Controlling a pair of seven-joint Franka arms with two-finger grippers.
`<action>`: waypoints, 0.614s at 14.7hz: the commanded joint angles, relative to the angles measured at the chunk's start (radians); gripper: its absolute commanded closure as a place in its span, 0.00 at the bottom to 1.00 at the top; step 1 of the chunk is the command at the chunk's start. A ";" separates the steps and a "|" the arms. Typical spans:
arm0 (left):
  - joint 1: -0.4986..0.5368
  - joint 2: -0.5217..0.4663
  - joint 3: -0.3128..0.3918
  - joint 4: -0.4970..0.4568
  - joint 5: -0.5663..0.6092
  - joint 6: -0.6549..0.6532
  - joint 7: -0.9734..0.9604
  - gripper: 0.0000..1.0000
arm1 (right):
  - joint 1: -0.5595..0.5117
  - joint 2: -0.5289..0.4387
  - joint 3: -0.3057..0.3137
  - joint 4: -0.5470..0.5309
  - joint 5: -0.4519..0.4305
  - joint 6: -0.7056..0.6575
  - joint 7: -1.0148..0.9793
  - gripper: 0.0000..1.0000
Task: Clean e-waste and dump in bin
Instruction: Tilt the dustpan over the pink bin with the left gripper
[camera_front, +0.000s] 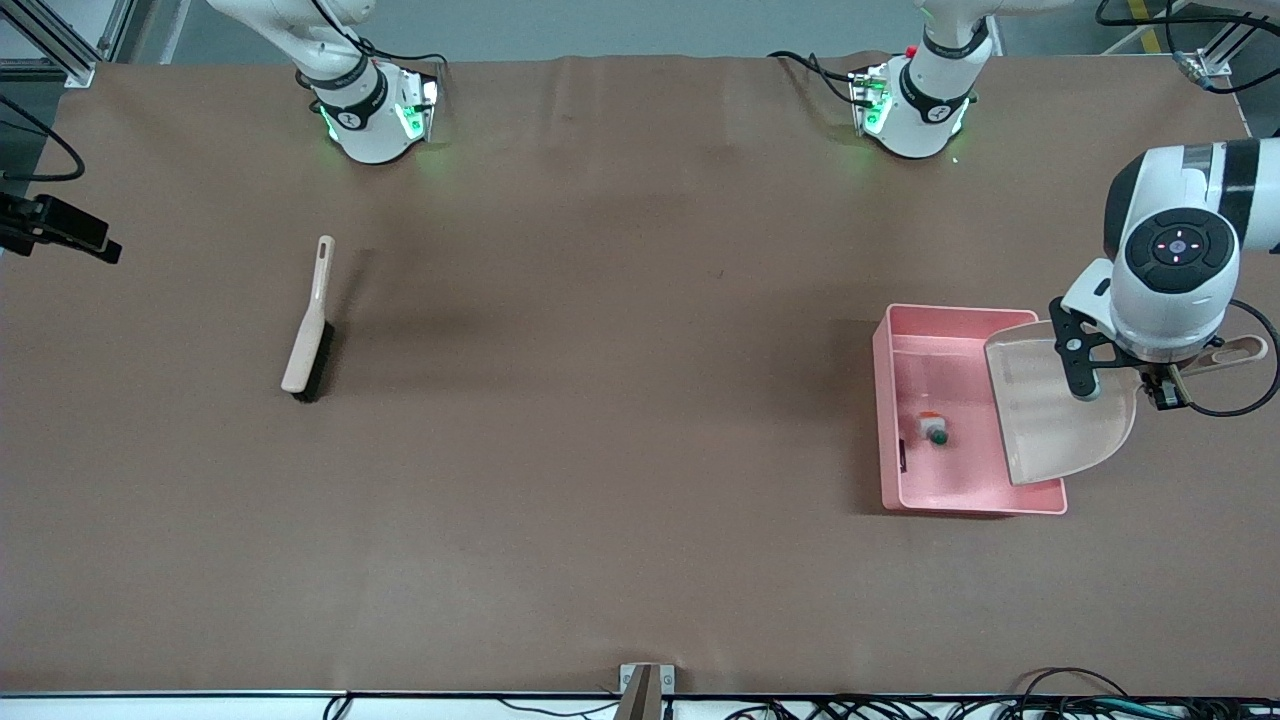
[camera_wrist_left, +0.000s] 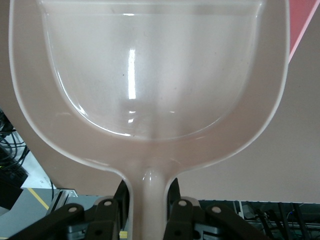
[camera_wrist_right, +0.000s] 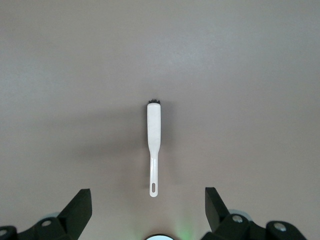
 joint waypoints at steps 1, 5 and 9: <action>0.001 -0.026 -0.016 0.025 0.022 -0.012 0.006 1.00 | -0.005 0.006 -0.006 0.017 0.014 -0.017 -0.009 0.00; -0.001 -0.015 -0.076 0.128 -0.082 -0.008 -0.035 1.00 | -0.003 0.006 -0.004 0.017 0.014 -0.041 -0.009 0.00; -0.045 0.023 -0.137 0.198 -0.203 -0.005 -0.220 0.99 | -0.002 0.006 -0.003 0.017 0.014 -0.052 -0.009 0.00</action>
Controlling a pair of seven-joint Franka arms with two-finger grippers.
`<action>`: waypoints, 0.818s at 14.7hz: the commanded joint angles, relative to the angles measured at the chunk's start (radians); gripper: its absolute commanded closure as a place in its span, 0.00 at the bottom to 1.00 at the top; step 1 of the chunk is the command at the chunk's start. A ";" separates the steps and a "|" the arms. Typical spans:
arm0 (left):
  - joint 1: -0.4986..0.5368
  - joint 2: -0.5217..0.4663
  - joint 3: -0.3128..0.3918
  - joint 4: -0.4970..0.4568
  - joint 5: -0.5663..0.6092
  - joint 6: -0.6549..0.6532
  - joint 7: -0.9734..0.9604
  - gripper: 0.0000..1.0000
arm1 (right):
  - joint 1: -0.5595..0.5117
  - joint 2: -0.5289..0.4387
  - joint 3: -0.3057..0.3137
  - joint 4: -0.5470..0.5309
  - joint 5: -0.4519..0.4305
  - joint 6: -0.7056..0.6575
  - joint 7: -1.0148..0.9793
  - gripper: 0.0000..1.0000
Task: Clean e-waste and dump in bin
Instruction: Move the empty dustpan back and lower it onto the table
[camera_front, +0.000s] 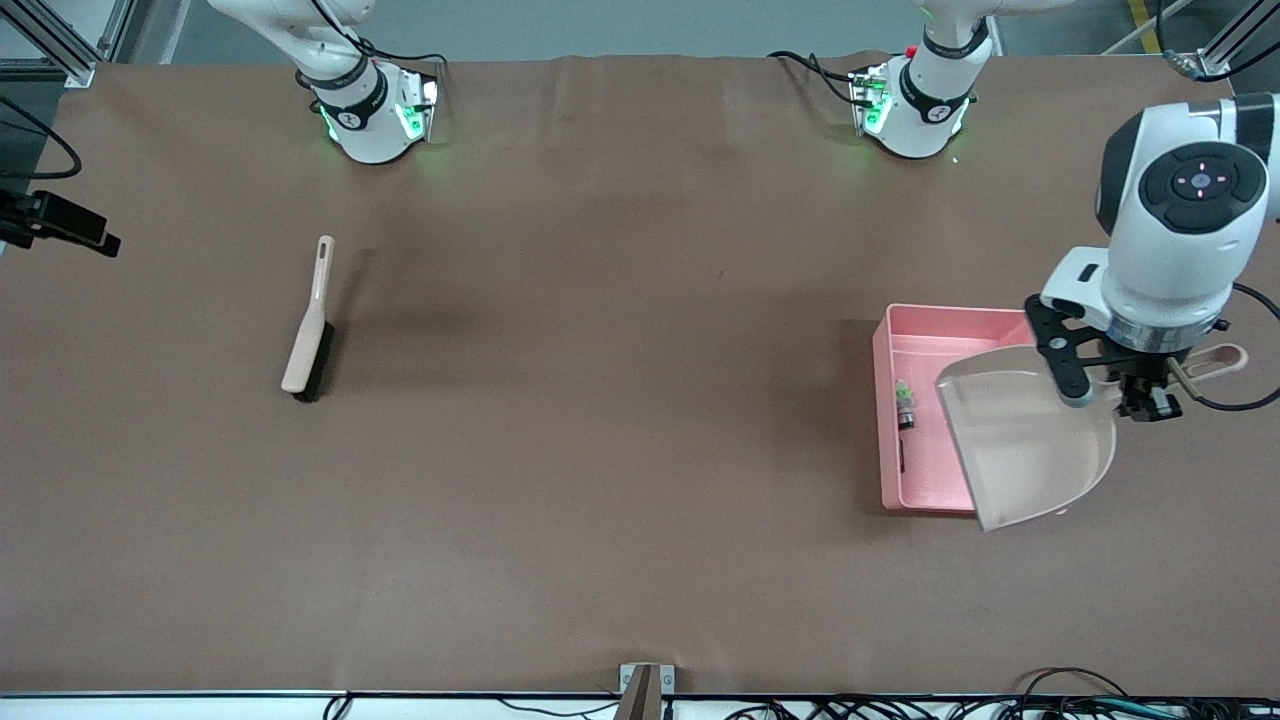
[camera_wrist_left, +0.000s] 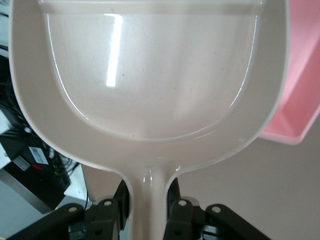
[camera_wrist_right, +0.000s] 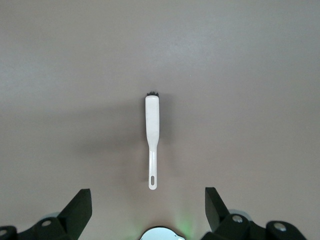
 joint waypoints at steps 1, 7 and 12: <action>-0.030 0.048 -0.056 0.048 -0.094 0.004 -0.104 0.99 | 0.001 0.005 0.003 0.019 0.012 -0.030 -0.007 0.00; -0.116 0.196 -0.109 0.056 -0.439 0.139 -0.112 0.99 | -0.003 0.005 0.000 0.026 0.012 -0.026 -0.012 0.00; -0.222 0.291 -0.145 0.042 -0.461 0.211 -0.164 0.99 | -0.002 0.005 0.001 0.026 0.014 -0.029 -0.010 0.00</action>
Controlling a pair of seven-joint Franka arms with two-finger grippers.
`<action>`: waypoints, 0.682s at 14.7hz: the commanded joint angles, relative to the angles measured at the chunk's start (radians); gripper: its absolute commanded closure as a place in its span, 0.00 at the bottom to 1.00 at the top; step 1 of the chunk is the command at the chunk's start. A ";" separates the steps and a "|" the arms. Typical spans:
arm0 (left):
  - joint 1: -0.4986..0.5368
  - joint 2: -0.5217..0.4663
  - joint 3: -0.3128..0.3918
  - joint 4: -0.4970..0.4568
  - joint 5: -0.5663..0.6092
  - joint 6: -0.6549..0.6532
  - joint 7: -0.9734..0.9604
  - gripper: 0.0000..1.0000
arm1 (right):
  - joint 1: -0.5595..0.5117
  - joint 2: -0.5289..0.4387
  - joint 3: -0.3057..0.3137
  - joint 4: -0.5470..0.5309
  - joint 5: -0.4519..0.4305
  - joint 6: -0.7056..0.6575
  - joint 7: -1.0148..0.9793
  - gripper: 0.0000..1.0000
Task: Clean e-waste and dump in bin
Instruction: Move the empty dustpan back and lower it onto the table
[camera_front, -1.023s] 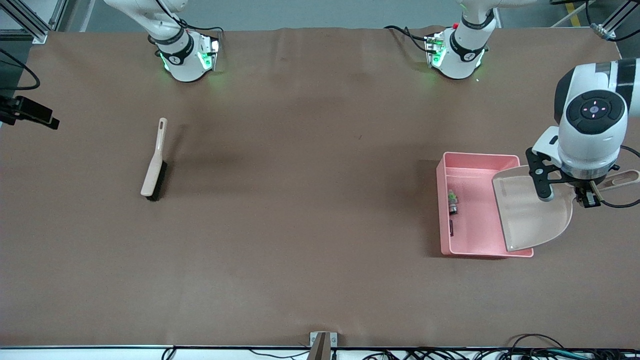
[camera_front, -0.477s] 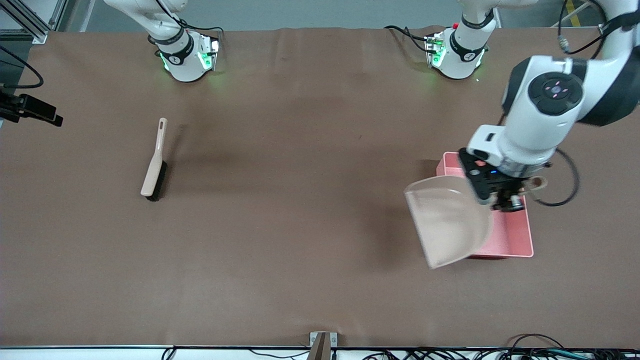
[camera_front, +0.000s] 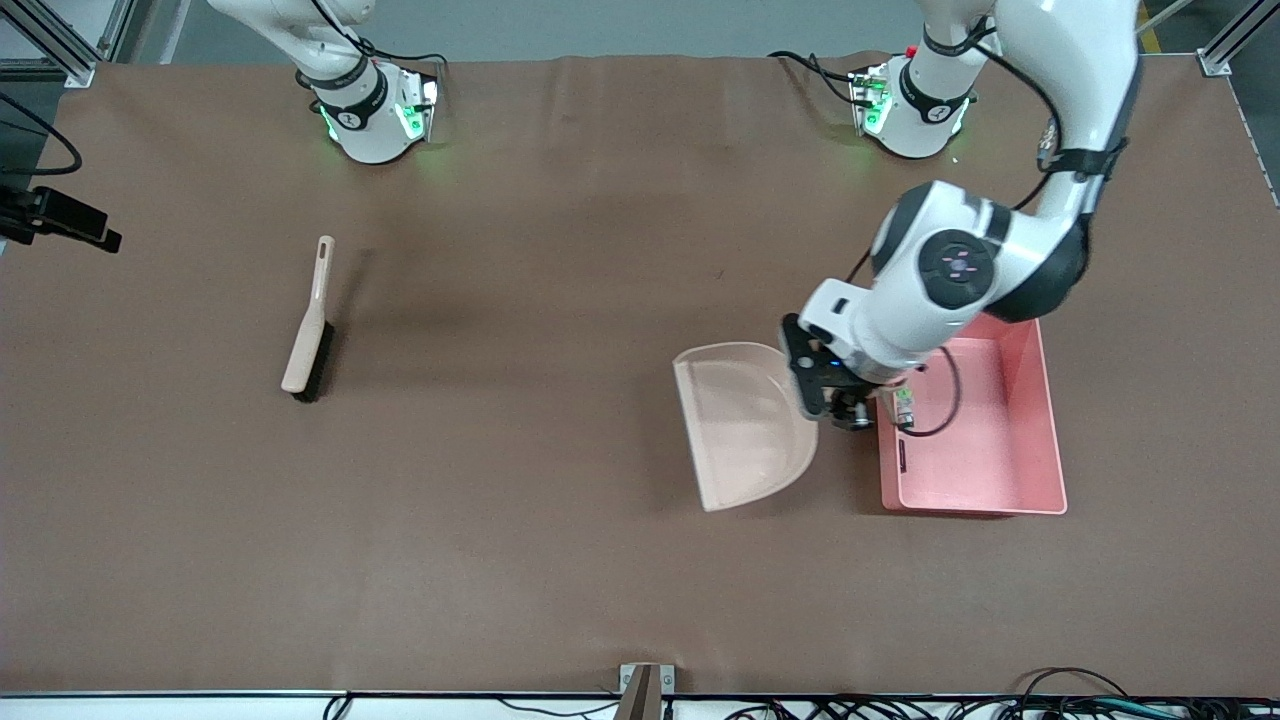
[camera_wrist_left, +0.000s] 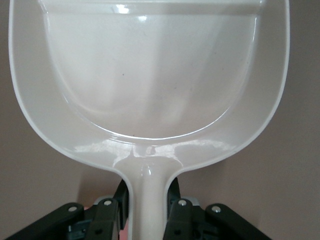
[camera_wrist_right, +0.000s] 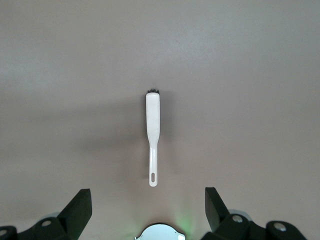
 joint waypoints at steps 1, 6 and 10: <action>-0.050 0.049 -0.018 0.014 -0.010 0.041 -0.008 0.99 | -0.003 0.005 -0.001 0.019 0.013 -0.014 -0.010 0.00; -0.100 0.126 -0.023 -0.029 0.102 0.134 -0.008 0.99 | -0.001 0.005 0.000 0.017 0.011 -0.020 -0.010 0.00; -0.119 0.170 -0.023 -0.065 0.114 0.206 -0.009 0.98 | -0.006 0.005 -0.001 0.015 0.011 -0.040 -0.013 0.00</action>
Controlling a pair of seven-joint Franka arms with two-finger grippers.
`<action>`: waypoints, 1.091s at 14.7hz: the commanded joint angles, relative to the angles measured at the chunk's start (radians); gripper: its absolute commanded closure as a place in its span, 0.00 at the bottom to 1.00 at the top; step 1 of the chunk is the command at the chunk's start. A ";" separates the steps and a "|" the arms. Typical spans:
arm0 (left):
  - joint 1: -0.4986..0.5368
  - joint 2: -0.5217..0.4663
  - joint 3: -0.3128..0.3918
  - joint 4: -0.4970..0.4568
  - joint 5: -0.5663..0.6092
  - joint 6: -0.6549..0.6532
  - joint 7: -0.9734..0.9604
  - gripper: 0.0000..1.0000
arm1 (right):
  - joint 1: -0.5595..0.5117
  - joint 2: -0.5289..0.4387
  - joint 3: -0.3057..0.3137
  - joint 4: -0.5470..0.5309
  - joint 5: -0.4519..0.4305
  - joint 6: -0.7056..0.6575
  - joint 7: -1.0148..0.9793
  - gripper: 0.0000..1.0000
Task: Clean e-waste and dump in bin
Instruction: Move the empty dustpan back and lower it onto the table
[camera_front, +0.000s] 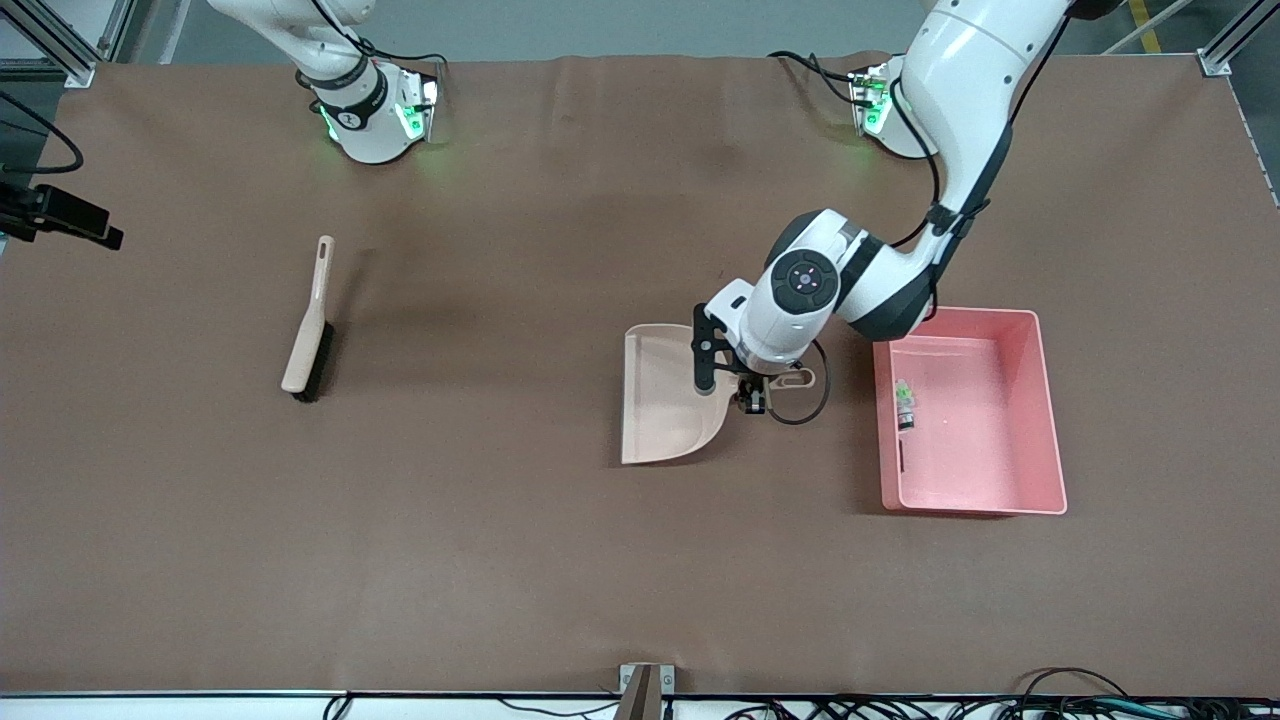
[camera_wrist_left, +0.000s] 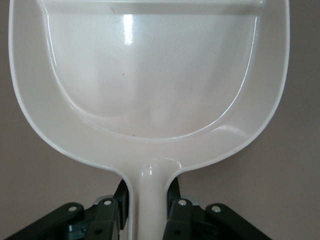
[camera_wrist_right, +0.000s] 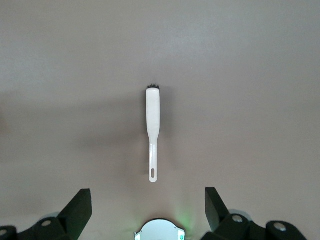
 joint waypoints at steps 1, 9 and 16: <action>-0.010 0.009 -0.005 -0.015 0.019 0.038 -0.007 0.98 | -0.007 0.005 -0.003 0.015 0.011 -0.017 -0.012 0.00; -0.038 -0.015 -0.005 -0.047 0.022 0.030 -0.163 0.00 | -0.024 0.005 0.002 0.013 0.011 -0.017 -0.046 0.00; -0.031 -0.207 0.032 -0.017 0.015 -0.140 -0.577 0.00 | -0.006 0.005 0.006 0.018 0.010 -0.020 -0.035 0.00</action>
